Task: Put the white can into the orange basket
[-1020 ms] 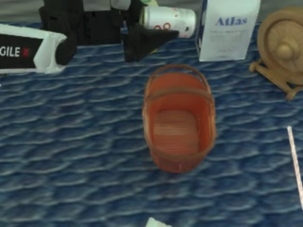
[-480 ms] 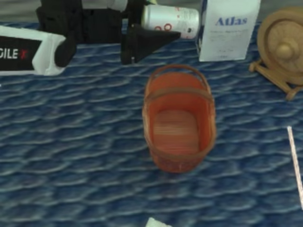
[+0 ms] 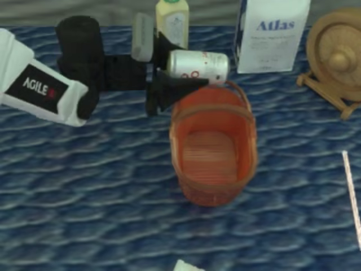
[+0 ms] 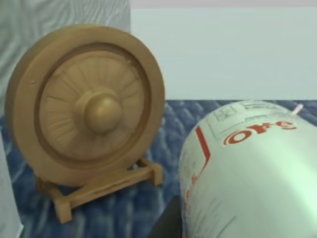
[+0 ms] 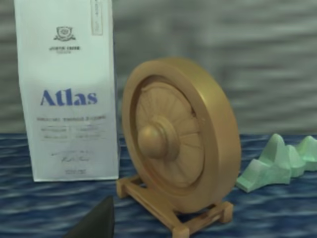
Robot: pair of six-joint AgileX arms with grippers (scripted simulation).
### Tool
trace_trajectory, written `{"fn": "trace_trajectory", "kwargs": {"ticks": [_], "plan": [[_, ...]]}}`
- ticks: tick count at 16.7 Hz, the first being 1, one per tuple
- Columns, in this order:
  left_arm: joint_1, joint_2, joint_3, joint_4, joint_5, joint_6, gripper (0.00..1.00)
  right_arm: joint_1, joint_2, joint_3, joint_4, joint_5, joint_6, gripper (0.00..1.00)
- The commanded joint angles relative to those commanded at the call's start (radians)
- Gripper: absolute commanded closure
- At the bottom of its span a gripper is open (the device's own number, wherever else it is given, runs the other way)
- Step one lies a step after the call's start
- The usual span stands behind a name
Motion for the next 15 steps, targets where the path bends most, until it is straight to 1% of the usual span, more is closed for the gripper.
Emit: {"fn": "trace_trajectory", "kwargs": {"ticks": [2,6,15], "plan": [[0.003,0.029,-0.013,0.036,-0.001,0.000,1.00,0.000,0.000,0.000,0.000,0.000,0.000,0.00],[0.003,0.031,-0.014,0.039,-0.001,0.000,1.00,0.000,0.000,0.000,0.000,0.000,0.000,0.00],[0.003,0.031,-0.014,0.039,-0.001,0.000,0.32,0.000,0.000,0.000,0.000,0.000,0.000,0.00]]}}
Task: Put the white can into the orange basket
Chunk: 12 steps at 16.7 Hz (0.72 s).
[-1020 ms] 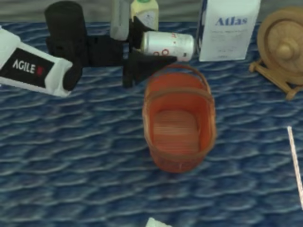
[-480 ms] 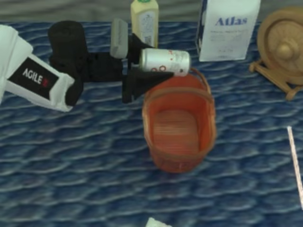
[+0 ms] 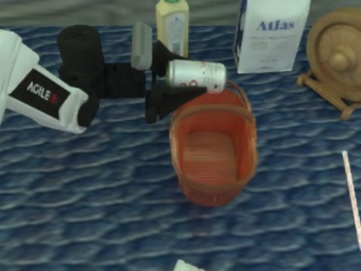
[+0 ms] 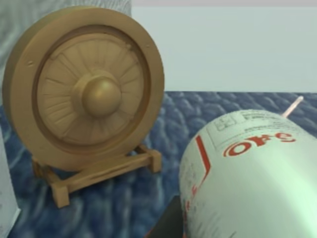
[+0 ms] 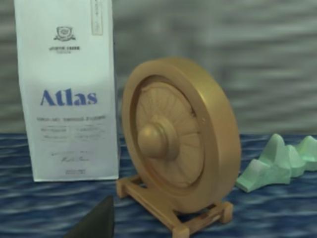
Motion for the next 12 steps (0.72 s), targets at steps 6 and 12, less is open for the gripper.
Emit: {"fn": "trace_trajectory", "kwargs": {"ticks": [6,12], "plan": [[0.000,0.000,0.000,0.000,0.000,0.000,0.00,0.000,0.000,0.000,0.000,0.000,0.000,0.00],[0.000,0.000,0.000,0.000,0.000,0.000,0.00,0.000,0.000,0.000,0.000,0.000,0.000,0.00]]}}
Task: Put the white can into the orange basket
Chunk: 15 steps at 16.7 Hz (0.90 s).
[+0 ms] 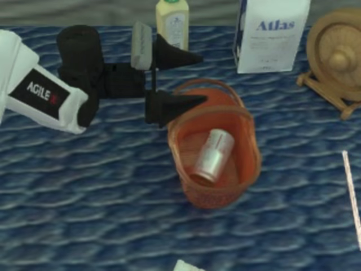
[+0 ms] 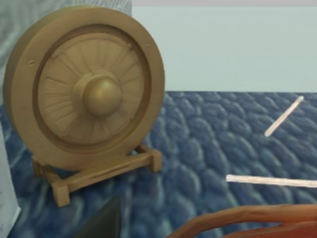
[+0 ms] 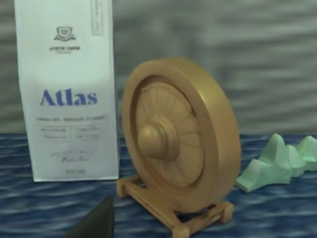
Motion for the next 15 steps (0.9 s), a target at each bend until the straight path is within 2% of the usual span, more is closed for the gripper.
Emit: {"fn": "trace_trajectory", "kwargs": {"ticks": [4,7,10,15], "plan": [[0.000,-0.027,-0.013,-0.015,-0.018,-0.006,0.00,0.015,0.030,0.030,-0.027,-0.004,-0.018,0.00],[0.020,-0.138,-0.066,-0.071,-0.090,-0.030,0.00,0.066,0.152,0.152,-0.130,-0.013,-0.087,0.00],[0.057,-0.331,-0.157,-0.164,-0.207,-0.061,0.00,0.135,0.363,0.367,-0.287,-0.017,-0.189,0.00],[0.136,-0.786,-0.386,-0.381,-0.466,-0.108,0.00,0.268,0.867,0.882,-0.628,-0.010,-0.408,0.00]]}}
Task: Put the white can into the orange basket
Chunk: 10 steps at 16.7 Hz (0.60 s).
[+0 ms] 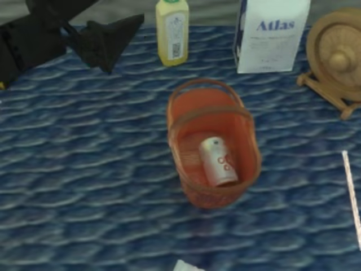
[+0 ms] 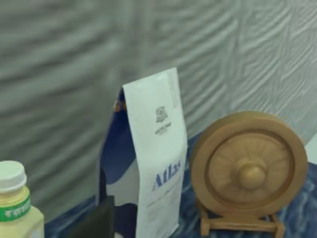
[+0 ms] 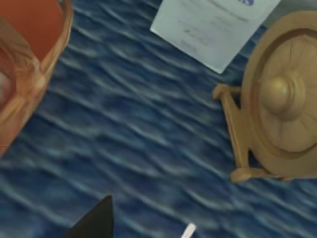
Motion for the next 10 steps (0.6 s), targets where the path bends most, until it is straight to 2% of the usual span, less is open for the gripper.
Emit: {"fn": "trace_trajectory", "kwargs": {"ticks": [7,10], "plan": [[0.105,-0.781,-0.424,-0.358,-0.405,-0.010,0.00,0.197,0.796,0.819,-0.520,0.017,-0.332,0.00],[0.139,-1.090,-0.591,-0.484,-0.558,0.008,0.00,0.273,1.093,1.124,-0.711,0.020,-0.455,0.00]]}}
